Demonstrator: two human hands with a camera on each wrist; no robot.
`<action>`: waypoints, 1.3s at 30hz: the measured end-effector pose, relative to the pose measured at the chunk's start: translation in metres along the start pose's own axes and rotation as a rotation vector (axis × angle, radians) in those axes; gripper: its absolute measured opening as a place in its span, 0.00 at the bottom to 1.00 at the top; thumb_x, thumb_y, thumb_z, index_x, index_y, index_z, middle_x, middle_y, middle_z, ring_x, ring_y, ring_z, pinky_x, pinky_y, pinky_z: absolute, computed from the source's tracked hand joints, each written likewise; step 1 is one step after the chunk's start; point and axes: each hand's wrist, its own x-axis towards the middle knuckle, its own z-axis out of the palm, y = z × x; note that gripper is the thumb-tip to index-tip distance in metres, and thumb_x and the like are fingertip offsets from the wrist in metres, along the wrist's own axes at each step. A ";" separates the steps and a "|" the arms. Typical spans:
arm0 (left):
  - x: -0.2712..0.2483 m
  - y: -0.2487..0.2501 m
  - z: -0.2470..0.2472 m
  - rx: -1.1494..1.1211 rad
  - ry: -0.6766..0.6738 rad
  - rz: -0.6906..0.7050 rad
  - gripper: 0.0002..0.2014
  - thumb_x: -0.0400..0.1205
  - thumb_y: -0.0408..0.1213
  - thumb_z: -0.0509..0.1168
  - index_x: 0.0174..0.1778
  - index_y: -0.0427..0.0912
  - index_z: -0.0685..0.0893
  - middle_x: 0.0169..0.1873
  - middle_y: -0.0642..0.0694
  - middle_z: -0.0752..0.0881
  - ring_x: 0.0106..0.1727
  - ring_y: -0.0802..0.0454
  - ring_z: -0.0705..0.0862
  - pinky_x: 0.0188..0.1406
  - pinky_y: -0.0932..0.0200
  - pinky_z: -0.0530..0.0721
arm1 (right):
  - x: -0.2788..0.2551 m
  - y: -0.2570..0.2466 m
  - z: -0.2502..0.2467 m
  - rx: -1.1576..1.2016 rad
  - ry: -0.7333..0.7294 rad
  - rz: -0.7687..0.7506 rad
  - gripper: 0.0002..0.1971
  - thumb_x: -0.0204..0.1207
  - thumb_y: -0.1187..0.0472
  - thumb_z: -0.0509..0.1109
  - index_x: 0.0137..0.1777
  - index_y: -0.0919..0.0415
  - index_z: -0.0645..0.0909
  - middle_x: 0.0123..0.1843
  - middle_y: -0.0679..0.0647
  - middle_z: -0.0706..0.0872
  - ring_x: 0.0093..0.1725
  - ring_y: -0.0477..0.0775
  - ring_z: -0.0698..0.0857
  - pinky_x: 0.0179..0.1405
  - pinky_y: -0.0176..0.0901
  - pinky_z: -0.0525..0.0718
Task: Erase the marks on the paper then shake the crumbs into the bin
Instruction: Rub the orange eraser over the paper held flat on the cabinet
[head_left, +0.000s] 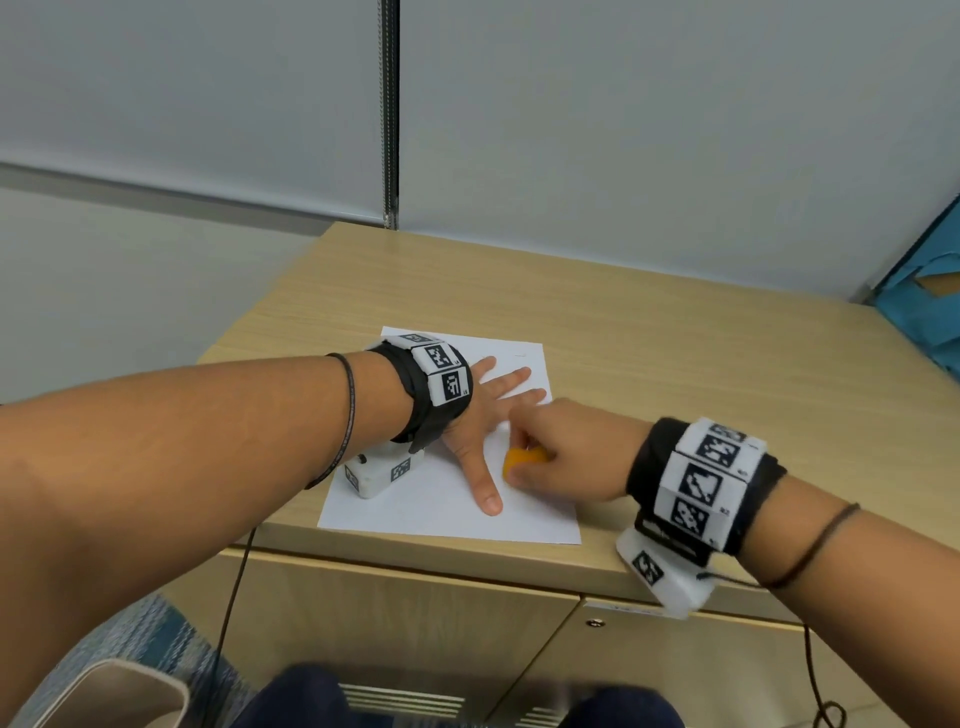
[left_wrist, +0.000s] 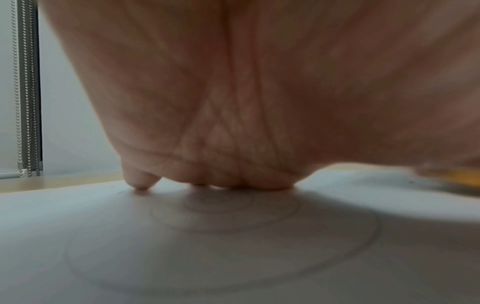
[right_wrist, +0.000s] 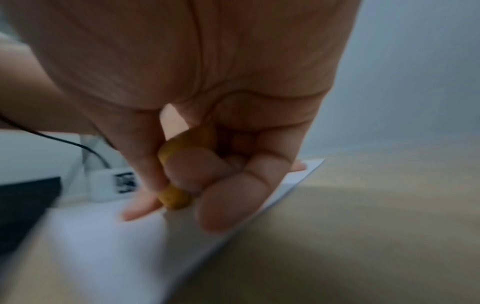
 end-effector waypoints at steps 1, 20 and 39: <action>0.000 0.001 0.000 0.006 0.002 0.004 0.76 0.53 0.80 0.73 0.82 0.63 0.24 0.82 0.55 0.21 0.84 0.35 0.26 0.79 0.25 0.36 | -0.005 -0.008 0.003 0.006 -0.048 -0.049 0.09 0.80 0.52 0.70 0.50 0.56 0.76 0.41 0.47 0.80 0.39 0.49 0.79 0.38 0.40 0.77; -0.001 0.002 -0.001 0.017 -0.011 -0.008 0.75 0.53 0.80 0.73 0.83 0.64 0.27 0.82 0.55 0.21 0.84 0.35 0.24 0.78 0.23 0.36 | 0.002 -0.008 -0.010 -0.002 -0.018 0.038 0.07 0.82 0.54 0.68 0.52 0.56 0.75 0.44 0.53 0.84 0.39 0.51 0.81 0.36 0.39 0.77; -0.008 0.003 -0.002 0.006 -0.003 -0.013 0.73 0.52 0.80 0.73 0.83 0.68 0.31 0.82 0.55 0.21 0.84 0.36 0.26 0.79 0.23 0.38 | 0.002 -0.002 -0.014 0.108 -0.051 0.109 0.14 0.82 0.51 0.68 0.56 0.62 0.79 0.46 0.60 0.90 0.29 0.49 0.82 0.34 0.41 0.82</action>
